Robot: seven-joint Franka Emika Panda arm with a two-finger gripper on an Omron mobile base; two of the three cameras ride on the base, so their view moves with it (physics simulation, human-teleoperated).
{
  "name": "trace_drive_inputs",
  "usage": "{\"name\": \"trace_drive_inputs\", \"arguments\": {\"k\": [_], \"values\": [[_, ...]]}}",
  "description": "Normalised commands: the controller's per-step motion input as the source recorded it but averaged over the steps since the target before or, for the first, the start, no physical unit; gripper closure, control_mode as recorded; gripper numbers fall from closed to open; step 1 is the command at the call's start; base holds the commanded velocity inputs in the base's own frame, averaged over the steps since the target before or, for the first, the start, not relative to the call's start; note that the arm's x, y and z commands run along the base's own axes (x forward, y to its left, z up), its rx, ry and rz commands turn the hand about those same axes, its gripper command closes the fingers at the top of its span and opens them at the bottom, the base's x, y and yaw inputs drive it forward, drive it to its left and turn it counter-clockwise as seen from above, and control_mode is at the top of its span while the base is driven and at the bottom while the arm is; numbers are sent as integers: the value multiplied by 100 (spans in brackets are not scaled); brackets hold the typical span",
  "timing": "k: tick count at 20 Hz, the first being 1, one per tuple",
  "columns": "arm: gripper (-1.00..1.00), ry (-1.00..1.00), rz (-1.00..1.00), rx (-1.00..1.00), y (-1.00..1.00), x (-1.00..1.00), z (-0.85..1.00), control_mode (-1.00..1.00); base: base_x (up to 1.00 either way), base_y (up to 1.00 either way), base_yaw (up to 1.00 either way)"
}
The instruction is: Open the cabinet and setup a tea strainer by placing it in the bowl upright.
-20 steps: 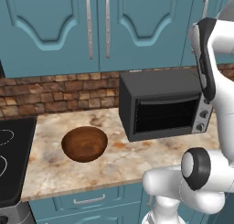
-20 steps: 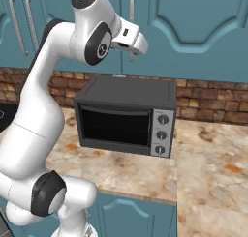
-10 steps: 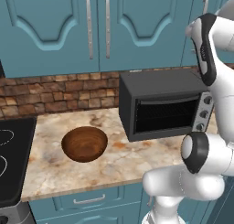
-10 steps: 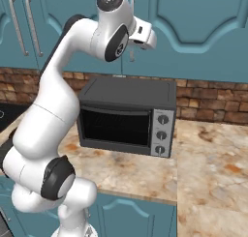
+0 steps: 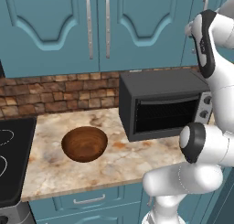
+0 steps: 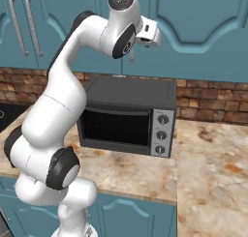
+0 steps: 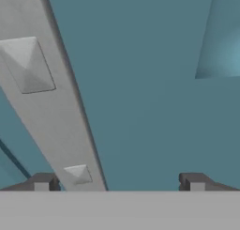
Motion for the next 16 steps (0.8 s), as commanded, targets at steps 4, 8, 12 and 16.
{"name": "trace_drive_inputs", "arguments": {"k": [4, 8, 12, 16], "values": [[-100, 0, 0, 0, 0, 30, -2, -100, 0, 0, 0], [-100, -3, 0, 0, 0, 18, 0, -100, 0, 0, 0], [100, -8, 0, 0, 0, 17, -2, -100, 0, 0, 0], [100, -11, 0, 1, 2, 21, -9, -100, 0, 0, 0]]}}
